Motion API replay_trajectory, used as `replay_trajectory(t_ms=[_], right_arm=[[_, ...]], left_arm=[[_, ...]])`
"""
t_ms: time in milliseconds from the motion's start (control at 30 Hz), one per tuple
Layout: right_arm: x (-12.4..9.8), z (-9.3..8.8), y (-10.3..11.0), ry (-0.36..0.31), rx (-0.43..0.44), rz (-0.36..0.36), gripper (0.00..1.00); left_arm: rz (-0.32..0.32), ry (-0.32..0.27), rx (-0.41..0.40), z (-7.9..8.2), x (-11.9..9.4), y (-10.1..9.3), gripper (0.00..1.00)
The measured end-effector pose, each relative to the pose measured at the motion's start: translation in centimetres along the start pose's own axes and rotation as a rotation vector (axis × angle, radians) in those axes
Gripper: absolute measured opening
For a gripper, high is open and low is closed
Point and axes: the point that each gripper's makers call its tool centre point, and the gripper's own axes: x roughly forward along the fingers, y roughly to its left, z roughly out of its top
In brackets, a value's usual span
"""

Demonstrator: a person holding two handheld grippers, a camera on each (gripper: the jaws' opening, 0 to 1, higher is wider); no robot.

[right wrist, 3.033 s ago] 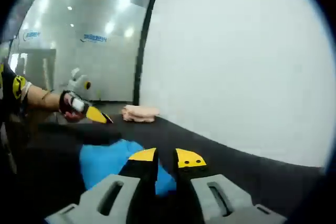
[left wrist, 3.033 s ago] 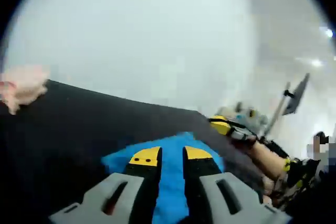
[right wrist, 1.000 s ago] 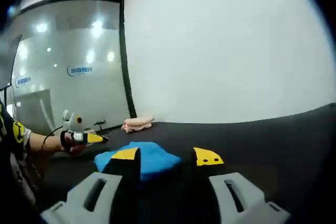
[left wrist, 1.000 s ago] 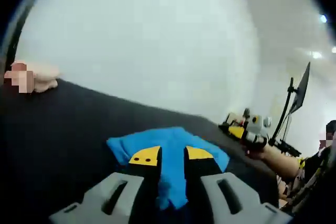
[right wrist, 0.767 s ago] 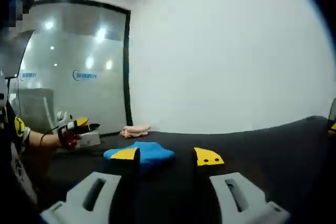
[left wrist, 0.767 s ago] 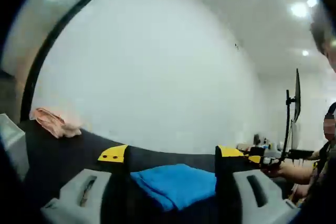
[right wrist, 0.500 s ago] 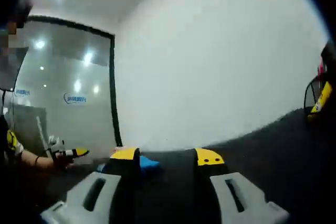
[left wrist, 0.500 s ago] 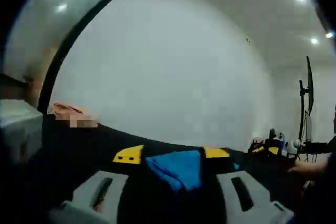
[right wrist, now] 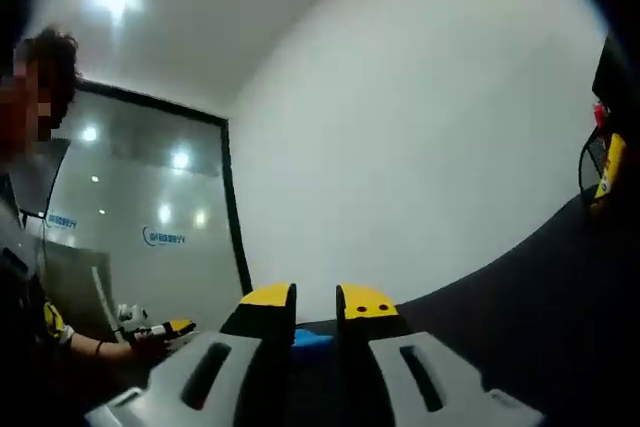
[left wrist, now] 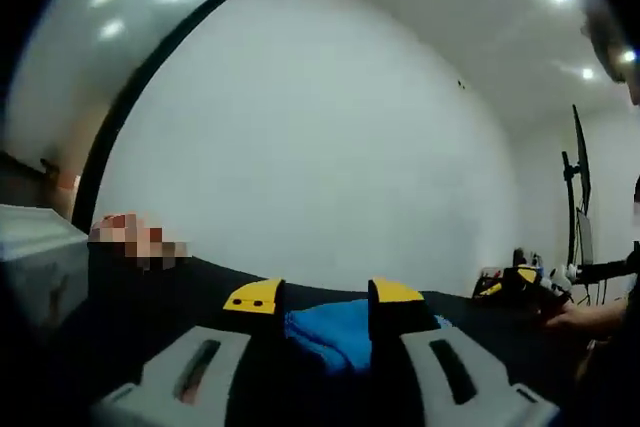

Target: Spread out the cloth and fold it

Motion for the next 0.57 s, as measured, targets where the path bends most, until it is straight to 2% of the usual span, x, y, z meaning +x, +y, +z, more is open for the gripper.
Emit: replay_trajectory(t_ms=[33, 67, 100, 133, 233, 267, 300, 400, 500, 567], right_arm=[[0.0, 0.1, -0.1, -0.007, -0.013, -0.005, 0.15], [0.0, 0.2, -0.2, -0.008, -0.017, -0.006, 0.15], [0.0, 0.2, -0.3, -0.008, -0.017, -0.011, 0.15], [0.0, 0.2, -0.8, -0.008, -0.011, -0.021, 0.15], [-0.1, 0.3, -1.0, -0.013, -0.003, -0.028, 0.15], [-0.1, 0.3, -1.0, -0.013, -0.004, -0.030, 0.15], [-0.1, 0.3, -1.0, -0.014, -0.004, -0.029, 0.15], [-0.2, 0.4, -0.8, -0.018, -0.001, -0.022, 0.16], [-0.2, 0.4, -0.8, -0.017, 0.007, -0.025, 0.19], [-0.3, 0.3, -0.6, -0.016, 0.009, -0.023, 0.20]], left_arm=[[0.002, 0.020, 0.056, -0.3, 0.1, -0.2, 0.20], [0.008, 0.023, 0.067, -0.3, 0.2, -0.4, 0.11], [-0.001, 0.021, 0.032, -0.2, 0.2, -0.8, 0.01], [-0.043, 0.073, -0.009, -0.9, 0.2, -1.7, 0.01], [-0.018, -0.012, 0.036, 0.7, 0.2, -1.5, 0.01], [-0.007, -0.032, 0.036, 1.1, 0.1, -1.4, 0.02], [0.009, -0.042, -0.005, 1.2, 0.2, -1.1, 0.03], [-0.003, 0.002, -0.053, 1.0, 0.7, -0.9, 0.04], [0.000, -0.036, -0.037, 2.4, 1.5, -1.0, 0.05], [-0.010, -0.043, -0.020, 2.3, 2.0, -1.1, 0.07]])
